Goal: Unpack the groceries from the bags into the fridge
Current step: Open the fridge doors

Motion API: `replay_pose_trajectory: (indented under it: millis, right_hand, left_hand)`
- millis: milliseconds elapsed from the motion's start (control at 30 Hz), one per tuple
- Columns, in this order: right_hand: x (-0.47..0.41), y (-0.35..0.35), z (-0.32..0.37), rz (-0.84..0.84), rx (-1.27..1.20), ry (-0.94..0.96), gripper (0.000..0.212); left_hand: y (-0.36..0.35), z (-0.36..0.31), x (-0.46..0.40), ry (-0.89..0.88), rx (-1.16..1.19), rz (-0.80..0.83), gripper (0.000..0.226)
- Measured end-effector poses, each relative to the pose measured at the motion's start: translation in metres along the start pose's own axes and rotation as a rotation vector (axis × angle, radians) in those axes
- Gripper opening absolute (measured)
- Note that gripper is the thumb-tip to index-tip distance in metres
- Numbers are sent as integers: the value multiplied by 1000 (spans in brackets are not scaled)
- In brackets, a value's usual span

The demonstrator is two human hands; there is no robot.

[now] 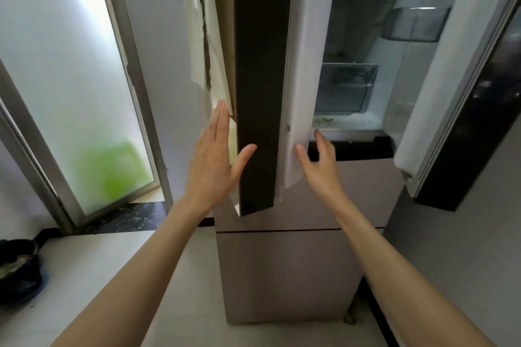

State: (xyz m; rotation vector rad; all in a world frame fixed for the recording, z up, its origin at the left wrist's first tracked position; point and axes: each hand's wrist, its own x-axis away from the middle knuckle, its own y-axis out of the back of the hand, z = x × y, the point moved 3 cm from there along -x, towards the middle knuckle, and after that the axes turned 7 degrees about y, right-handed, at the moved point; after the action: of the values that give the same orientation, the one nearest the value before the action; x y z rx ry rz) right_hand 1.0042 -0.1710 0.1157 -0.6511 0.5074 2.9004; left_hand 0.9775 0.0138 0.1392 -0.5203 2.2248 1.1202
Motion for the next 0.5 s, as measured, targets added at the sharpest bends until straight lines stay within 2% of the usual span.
replay_pose_trajectory:
  millis: [100,300,400,500]
  right_hand:
    - [15,-19,17,59,-96,39,60]
    - [51,-63,38,109,-12,181,51]
    - [64,-89,52,196,110,297,49]
    - [68,-106,66,155,325,533,44]
  left_hand:
    - [25,23,10,-11,35,-13,78]
    - [71,66,29,113,200,-123,58]
    - [86,78,37,218,204,-211,59]
    - [94,79,44,155,82,-238,62]
